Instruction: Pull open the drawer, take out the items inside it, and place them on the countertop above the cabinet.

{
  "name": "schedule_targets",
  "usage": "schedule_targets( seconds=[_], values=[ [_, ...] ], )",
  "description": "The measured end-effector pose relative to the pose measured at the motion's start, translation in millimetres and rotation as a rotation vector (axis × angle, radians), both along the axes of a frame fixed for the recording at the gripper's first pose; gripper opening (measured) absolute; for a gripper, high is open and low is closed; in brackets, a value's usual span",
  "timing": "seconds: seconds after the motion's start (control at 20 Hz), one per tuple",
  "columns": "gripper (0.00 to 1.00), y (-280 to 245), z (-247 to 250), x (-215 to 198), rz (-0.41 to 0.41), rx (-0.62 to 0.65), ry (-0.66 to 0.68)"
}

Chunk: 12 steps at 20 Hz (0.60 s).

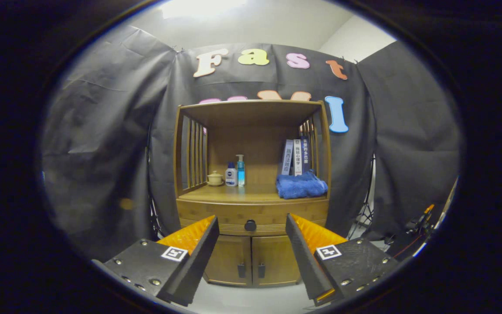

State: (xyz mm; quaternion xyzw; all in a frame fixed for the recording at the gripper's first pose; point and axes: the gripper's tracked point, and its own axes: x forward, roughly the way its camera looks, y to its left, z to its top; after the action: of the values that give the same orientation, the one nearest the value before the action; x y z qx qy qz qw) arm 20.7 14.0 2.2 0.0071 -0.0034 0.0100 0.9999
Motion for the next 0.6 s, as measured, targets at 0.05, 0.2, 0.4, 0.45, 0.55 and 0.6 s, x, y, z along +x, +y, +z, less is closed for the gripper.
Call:
schedule_targets(
  seconds=[0.05, 0.2, 0.4, 0.45, 0.55, 0.6],
  values=[
    [0.92, 1.1, -0.6, 1.3, 0.003, -0.002, 0.001],
    [0.92, 5.3, -0.9, 10.8, 0.012, -0.01, 0.002],
    [0.92, 16.9, -11.3, 51.6, 0.023, -0.028, 0.031],
    [0.92, 18.7, -18.1, 68.0, 0.018, -0.025, 0.052],
    [0.92, 26.2, -38.5, 100.5, 0.022, -0.031, 0.103],
    [0.92, 28.7, -48.3, 116.9, 0.02, -0.034, 0.124]
  ],
)
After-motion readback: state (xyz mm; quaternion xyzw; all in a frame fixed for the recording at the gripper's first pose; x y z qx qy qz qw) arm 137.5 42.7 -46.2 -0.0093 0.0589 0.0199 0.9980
